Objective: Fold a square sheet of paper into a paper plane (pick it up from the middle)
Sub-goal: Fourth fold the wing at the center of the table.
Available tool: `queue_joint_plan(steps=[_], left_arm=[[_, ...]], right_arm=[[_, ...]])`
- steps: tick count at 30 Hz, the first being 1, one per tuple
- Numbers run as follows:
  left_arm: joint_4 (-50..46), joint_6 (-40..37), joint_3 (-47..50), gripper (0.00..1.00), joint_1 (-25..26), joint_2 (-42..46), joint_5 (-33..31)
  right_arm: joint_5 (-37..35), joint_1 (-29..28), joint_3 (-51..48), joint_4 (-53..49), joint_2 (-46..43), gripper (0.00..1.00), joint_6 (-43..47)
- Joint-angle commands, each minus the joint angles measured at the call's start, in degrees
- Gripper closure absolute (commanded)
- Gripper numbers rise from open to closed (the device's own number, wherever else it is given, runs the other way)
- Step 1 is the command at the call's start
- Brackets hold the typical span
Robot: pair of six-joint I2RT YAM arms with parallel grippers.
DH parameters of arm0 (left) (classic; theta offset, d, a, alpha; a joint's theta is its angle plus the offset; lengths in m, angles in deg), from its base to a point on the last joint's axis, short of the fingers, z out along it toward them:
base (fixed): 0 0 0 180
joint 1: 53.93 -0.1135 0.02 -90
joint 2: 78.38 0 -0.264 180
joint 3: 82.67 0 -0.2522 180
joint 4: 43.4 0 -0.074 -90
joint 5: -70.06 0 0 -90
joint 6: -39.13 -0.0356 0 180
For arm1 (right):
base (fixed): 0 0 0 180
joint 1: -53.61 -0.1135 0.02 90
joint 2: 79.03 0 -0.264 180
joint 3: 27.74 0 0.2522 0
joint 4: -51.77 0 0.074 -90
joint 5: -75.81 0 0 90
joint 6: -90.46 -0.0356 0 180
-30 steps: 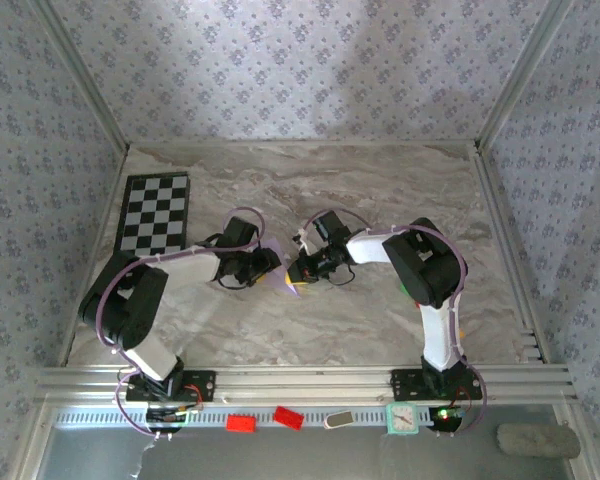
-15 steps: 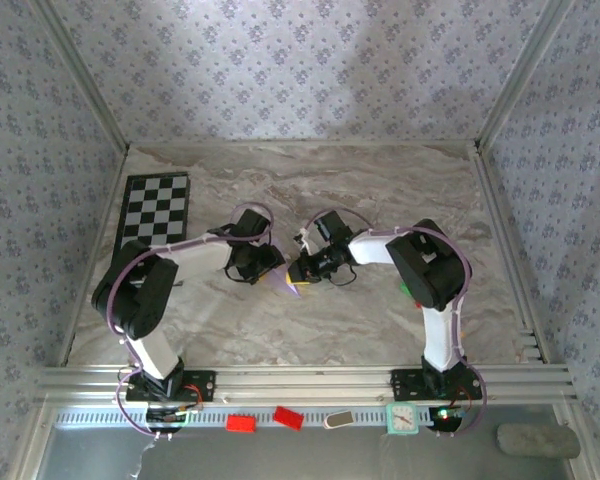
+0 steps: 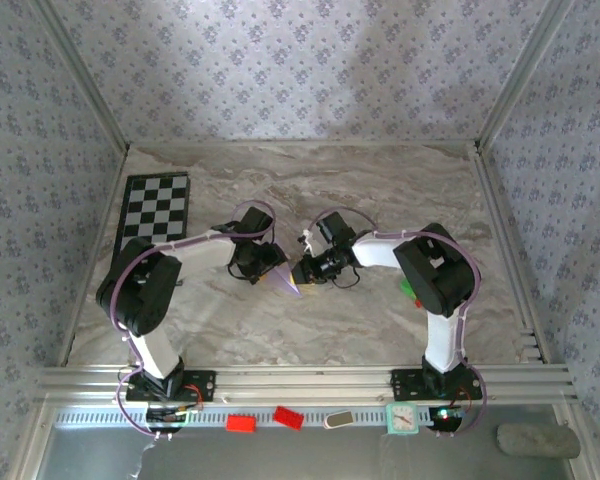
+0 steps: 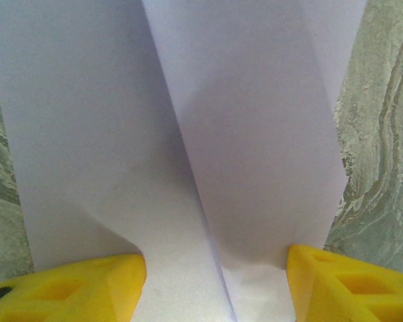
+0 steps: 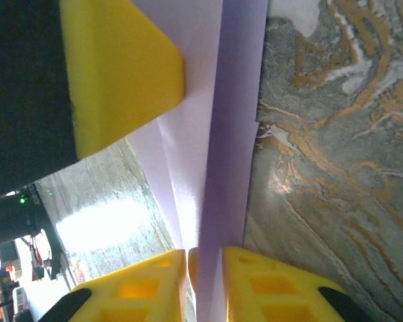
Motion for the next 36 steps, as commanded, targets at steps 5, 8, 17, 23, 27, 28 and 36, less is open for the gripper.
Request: queue_joint_plan(steps=[5,8,17,23,27,28,36], left_arm=[[-8.1,0.7,4.1,0.37,0.6,-6.6,-3.1],[-8.1,0.4,3.7,0.38,0.6,-6.1,-3.0],[-8.2,-3.3,-0.7,0.37,0.5,-1.5,-2.1],[-4.7,-6.5,-3.7,0.35,0.4,5.2,0.0],[-1.7,-7.4,-2.2,0.34,0.1,9.2,1.1],[-0.7,-7.7,-1.4,0.34,0.1,10.1,1.3],[11.9,-8.6,6.1,0.58,0.0,12.8,6.8]], right_arm=[[-1.8,-0.5,-0.4,-2.6,0.1,0.84,1.4],[-1.7,-0.5,-0.4,-2.6,0.8,0.86,1.3],[-1.8,-0.4,-0.5,-2.8,2.0,0.9,1.1],[-2.2,-0.3,-0.4,-3.1,2.5,0.92,1.1],[-2.2,-0.2,-0.3,-3.1,2.7,0.92,1.1],[-2.2,-0.2,-0.2,-3.2,2.7,0.92,1.1],[-2.2,-0.2,0.0,-3.2,2.8,0.92,1.3]])
